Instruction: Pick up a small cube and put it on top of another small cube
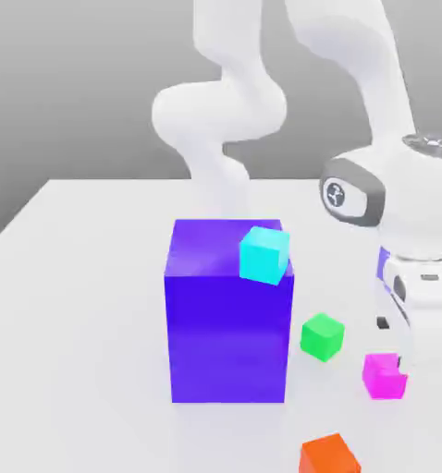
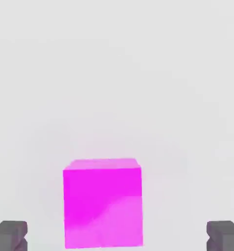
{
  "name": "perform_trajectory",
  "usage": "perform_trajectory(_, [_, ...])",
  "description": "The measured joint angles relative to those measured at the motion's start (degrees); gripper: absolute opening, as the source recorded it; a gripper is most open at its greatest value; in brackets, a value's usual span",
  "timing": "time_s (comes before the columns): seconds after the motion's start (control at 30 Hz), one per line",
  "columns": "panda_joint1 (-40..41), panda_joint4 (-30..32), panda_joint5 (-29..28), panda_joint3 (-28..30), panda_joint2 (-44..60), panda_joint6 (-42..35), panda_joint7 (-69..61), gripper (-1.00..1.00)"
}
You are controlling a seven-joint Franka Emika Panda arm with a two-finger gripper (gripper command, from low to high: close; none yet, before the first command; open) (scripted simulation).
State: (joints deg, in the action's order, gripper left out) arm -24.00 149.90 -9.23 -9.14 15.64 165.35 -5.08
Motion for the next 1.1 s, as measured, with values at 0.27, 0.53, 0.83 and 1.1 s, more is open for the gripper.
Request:
perform_trajectory(0.27, [-2.8, -1.0, -2.2, 3.2, 5.3, 4.1, 1.6, -1.00])
perform_trajectory(0.53, [0.4, 1.6, 3.6, -1.2, -6.0, -4.6, -3.0, -1.00])
perform_trajectory(0.83, [-0.6, 15.0, 6.8, 0.5, -24.5, -9.5, -11.4, -1.00])
perform_trajectory(1.1, [-4.9, 22.1, 12.5, 3.9, -27.6, -5.4, -18.6, -1.00])
